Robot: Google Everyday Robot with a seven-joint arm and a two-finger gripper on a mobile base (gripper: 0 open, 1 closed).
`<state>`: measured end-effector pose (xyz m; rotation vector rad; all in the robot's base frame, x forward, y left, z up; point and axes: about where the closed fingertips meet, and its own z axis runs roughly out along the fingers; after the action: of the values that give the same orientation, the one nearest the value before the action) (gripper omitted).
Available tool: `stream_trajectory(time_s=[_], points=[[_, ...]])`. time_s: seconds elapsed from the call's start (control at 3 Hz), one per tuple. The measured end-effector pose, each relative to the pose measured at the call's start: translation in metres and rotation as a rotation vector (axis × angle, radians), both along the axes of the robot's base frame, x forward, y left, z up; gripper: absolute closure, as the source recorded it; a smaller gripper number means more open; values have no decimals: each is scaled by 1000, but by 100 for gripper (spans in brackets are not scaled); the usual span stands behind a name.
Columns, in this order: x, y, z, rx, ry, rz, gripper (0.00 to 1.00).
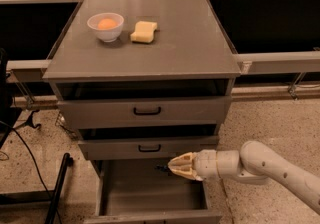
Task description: Place rxbar blueberry into bottom drawer
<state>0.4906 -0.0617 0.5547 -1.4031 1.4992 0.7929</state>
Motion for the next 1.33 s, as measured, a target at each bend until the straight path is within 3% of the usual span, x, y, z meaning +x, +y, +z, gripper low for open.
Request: stream_trajectory(time_s=[0.33,0.67,1.0,1.33], points=[[7,4,-51,30,-4,26,100],[7,10,-94,30,35,50,100],[7,10,-94,30,35,50,100],[8,13,-117,45,44,74,100]])
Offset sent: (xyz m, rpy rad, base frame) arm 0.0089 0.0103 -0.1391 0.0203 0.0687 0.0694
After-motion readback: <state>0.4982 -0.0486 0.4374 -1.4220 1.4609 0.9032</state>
